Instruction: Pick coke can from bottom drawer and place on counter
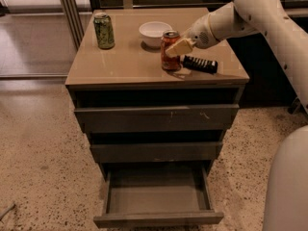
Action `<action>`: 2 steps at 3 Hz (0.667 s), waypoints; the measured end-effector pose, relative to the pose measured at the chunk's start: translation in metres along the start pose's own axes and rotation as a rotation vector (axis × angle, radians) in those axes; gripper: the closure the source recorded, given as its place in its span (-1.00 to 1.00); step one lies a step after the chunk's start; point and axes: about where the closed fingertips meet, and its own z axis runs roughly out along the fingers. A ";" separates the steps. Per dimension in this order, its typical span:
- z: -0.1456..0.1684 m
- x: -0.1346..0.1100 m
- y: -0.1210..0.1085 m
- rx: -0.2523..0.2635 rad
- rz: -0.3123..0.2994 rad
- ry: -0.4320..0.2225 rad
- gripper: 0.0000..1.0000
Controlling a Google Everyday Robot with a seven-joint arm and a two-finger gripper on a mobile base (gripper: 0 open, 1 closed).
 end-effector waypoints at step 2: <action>0.000 0.000 0.000 0.000 0.000 0.000 -1.00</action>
Offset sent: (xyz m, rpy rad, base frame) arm 0.0000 0.0000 0.0000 0.0000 0.0000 0.0000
